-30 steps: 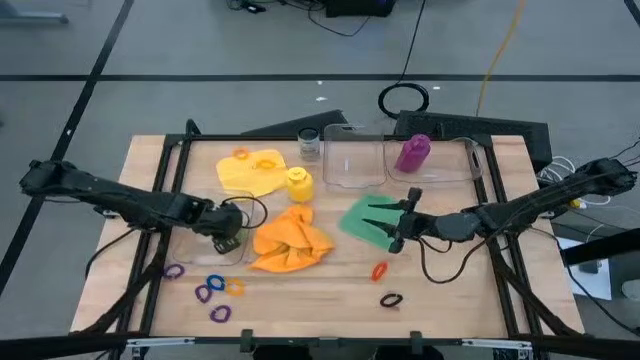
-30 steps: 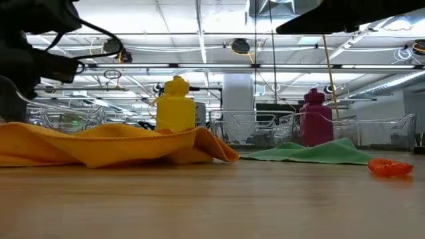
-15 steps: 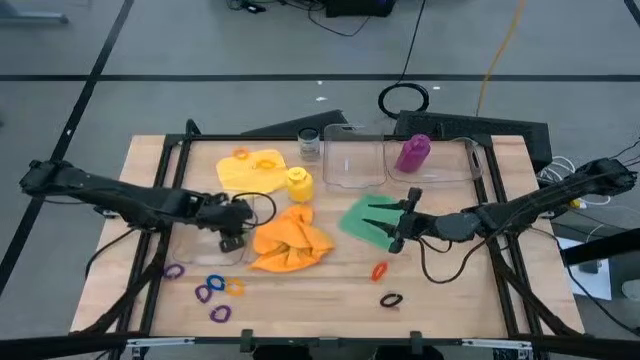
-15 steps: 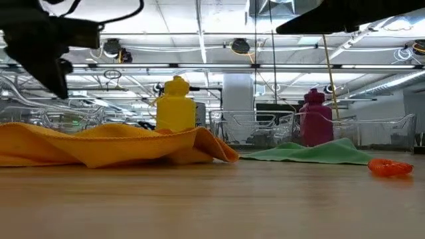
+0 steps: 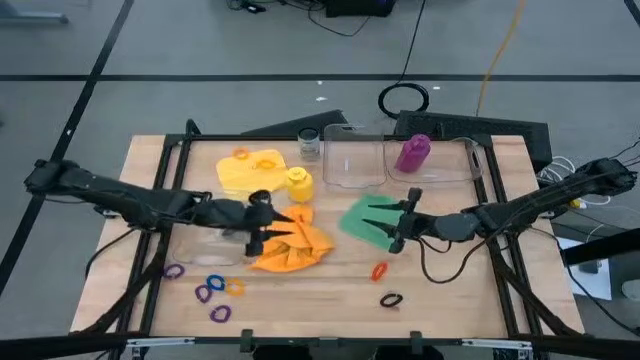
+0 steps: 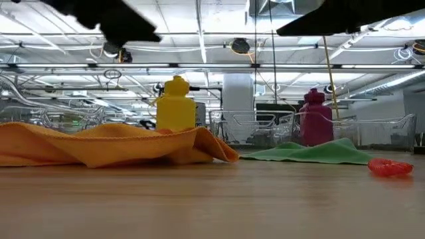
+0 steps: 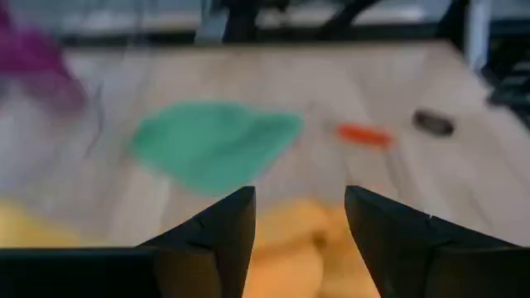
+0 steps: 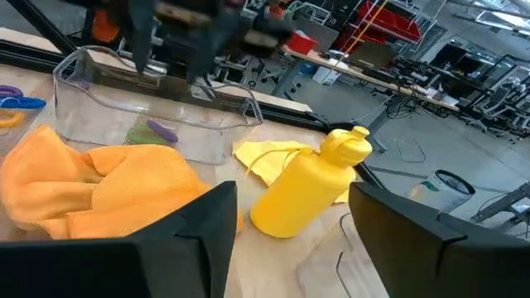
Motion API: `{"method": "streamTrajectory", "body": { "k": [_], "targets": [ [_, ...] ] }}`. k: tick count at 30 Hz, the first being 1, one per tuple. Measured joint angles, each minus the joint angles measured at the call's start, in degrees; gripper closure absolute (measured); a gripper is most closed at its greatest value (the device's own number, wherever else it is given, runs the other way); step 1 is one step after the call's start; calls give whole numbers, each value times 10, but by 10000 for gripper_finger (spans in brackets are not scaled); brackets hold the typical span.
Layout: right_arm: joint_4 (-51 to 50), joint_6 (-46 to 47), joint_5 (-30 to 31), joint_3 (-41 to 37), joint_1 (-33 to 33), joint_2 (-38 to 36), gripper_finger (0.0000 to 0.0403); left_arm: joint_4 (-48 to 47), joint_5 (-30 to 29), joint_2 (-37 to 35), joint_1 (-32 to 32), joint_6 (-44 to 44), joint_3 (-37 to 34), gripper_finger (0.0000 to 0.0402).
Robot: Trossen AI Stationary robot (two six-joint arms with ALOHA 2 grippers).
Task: Pick & Place Sports Items
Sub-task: Put the orange spring keychain into the bottom transparent bin
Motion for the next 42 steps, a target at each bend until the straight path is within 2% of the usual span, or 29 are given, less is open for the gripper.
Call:
{"method": "streamTrajectory", "body": {
  "k": [2,4,10,14,19,32,36,42],
  "targets": [
    [-14,2,-9,0,0,0,236,62,1,17,-6,21,0,240],
    [-35,6,-44,0,0,0,236,115,6,45,-9,35,0,240],
    [-88,64,-244,0,-9,0,236,240,22,145,-5,35,0,240],
    [-128,117,-329,0,-18,1,236,284,24,191,4,28,0,240],
    [-166,160,-344,0,-20,25,236,301,24,207,15,26,0,240],
    [-165,216,-412,0,-19,178,236,317,31,207,22,26,0,240],
    [-160,242,-433,0,-17,202,236,316,31,207,22,27,0,240],
    [-149,242,-432,0,-4,222,236,316,31,207,22,27,0,240]
  ]
}}
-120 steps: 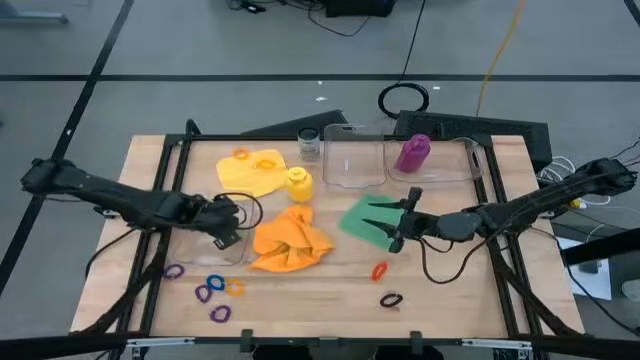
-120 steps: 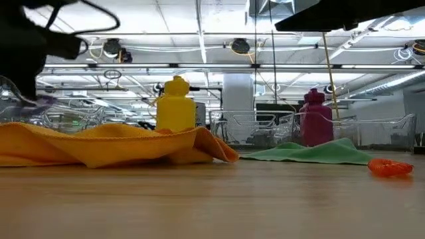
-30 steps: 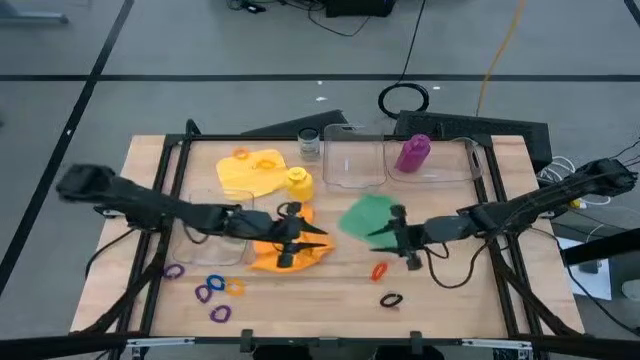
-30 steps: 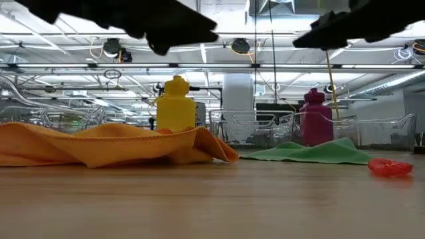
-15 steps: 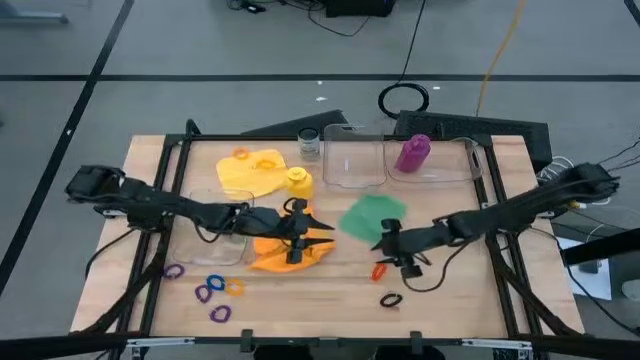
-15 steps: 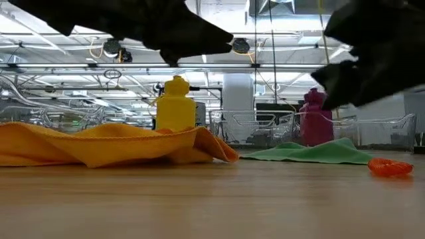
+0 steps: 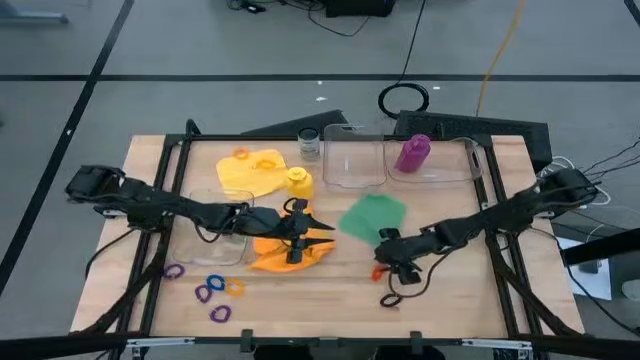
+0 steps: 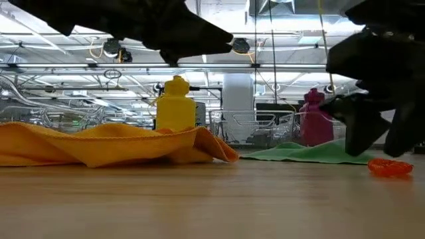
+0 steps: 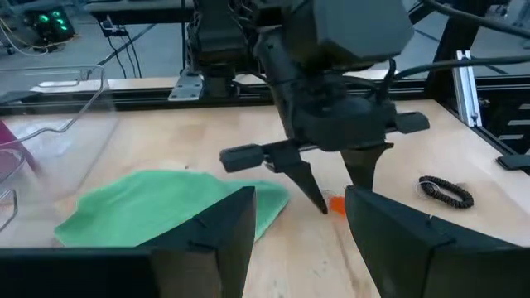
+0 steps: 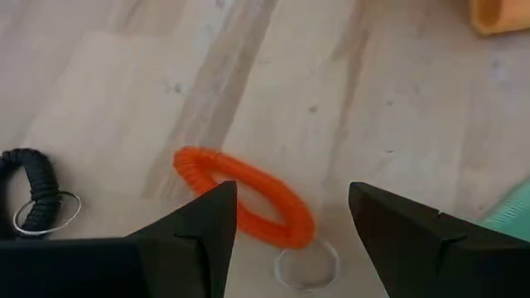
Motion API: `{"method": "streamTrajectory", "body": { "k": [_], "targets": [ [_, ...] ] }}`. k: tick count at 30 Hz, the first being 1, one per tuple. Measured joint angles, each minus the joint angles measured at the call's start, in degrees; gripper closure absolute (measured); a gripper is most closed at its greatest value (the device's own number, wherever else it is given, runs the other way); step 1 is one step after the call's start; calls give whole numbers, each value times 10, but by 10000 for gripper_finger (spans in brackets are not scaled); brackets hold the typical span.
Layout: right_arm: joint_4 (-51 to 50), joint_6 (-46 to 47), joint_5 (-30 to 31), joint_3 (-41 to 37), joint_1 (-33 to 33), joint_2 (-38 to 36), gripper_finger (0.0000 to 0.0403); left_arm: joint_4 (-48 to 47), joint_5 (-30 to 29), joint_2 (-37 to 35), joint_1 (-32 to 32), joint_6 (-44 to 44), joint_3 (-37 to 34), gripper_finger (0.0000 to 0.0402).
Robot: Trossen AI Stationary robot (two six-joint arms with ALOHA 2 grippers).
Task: Pick & Place Sports Items
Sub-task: Put the orange spring keychain into the bottom transparent bin
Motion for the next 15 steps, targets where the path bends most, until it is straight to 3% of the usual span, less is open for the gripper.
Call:
{"method": "streamTrajectory", "body": {
  "k": [10,15],
  "targets": [
    [-10,-23,57,0,6,9,239,-3,0,0,0,1,0,240],
    [-19,-22,59,0,6,9,271,-3,0,0,0,1,0,240]
  ]
}}
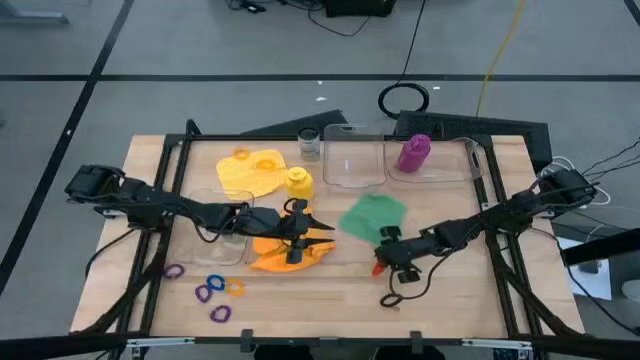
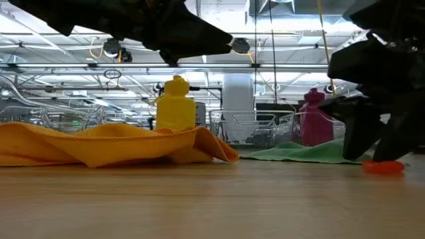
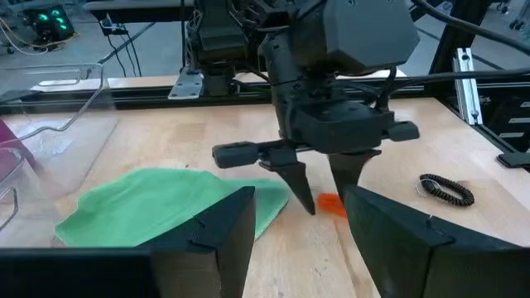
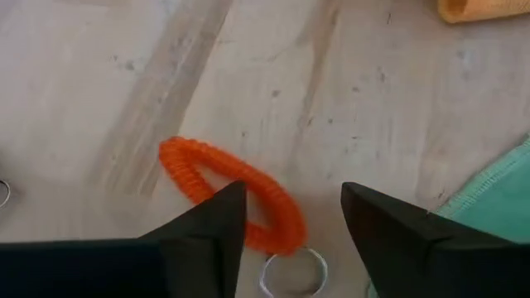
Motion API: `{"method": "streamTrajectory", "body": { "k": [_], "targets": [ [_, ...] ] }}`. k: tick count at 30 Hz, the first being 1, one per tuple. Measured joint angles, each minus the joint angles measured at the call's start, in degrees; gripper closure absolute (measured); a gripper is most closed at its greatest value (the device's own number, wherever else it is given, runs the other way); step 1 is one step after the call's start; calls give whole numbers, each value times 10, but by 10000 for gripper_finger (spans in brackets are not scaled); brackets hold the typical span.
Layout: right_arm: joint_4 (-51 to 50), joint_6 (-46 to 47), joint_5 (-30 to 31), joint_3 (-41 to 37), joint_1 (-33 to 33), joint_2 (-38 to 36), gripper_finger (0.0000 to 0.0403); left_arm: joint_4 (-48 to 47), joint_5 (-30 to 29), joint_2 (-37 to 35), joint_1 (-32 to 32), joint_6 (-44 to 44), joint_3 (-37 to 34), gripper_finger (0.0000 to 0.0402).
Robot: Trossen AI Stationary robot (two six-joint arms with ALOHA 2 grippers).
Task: Pick & Place Sports Items
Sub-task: Put the orange spring keychain into the bottom transparent bin
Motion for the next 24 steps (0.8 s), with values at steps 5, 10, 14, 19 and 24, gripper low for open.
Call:
{"method": "streamTrajectory", "body": {
  "k": [5,10,14,19,24],
  "targets": [
    [-10,1,0,0,0,0,316,0,0,0,0,0,0,240],
    [-25,8,0,0,0,0,360,0,0,0,0,-1,0,240],
    [-27,6,-1,0,-3,0,391,0,0,0,0,-1,0,240],
    [-19,-18,2,0,-10,-3,397,0,0,0,0,-1,0,240],
    [-1,-66,53,0,-8,-37,402,6,0,0,0,-1,0,240]
  ]
}}
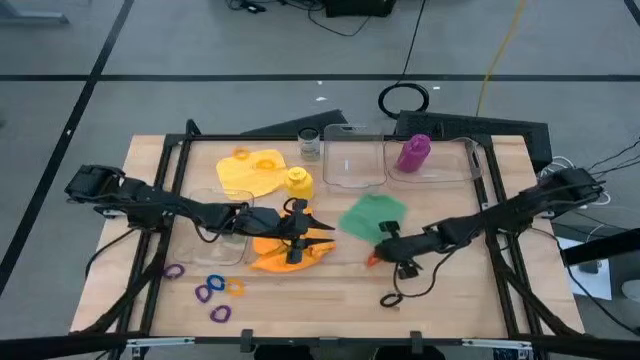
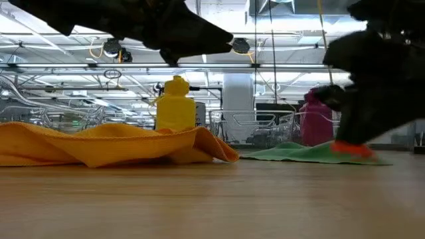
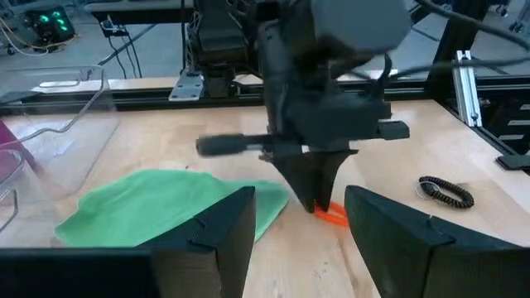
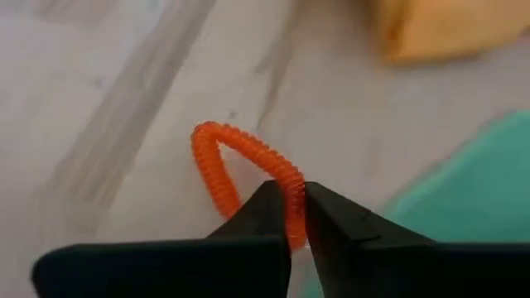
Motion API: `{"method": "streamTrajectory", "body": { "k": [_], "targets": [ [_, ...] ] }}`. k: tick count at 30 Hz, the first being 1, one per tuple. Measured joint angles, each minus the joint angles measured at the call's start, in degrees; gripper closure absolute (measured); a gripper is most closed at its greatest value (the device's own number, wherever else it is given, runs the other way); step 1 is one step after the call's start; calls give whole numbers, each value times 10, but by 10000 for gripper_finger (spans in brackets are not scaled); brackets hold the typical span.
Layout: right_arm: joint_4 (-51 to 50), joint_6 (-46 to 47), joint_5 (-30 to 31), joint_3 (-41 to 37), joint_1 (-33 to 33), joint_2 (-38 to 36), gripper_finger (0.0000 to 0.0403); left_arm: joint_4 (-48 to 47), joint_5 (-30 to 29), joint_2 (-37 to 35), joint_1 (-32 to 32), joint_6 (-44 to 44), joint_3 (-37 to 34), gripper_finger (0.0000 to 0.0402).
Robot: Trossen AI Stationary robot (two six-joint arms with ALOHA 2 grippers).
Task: Pick & Place Sports Items
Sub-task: Put the orange spring keychain into the bottom transparent bin
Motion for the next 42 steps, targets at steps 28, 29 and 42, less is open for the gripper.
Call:
{"method": "streamTrajectory", "body": {
  "k": [28,29,42],
  "targets": [
    [202,-270,398,0,26,-126,402,82,1,1,62,-104,0,240],
    [214,-277,398,0,25,-123,402,91,2,4,64,-105,0,240],
    [221,-277,396,0,1,-122,403,169,36,54,89,-124,0,240]
  ]
}}
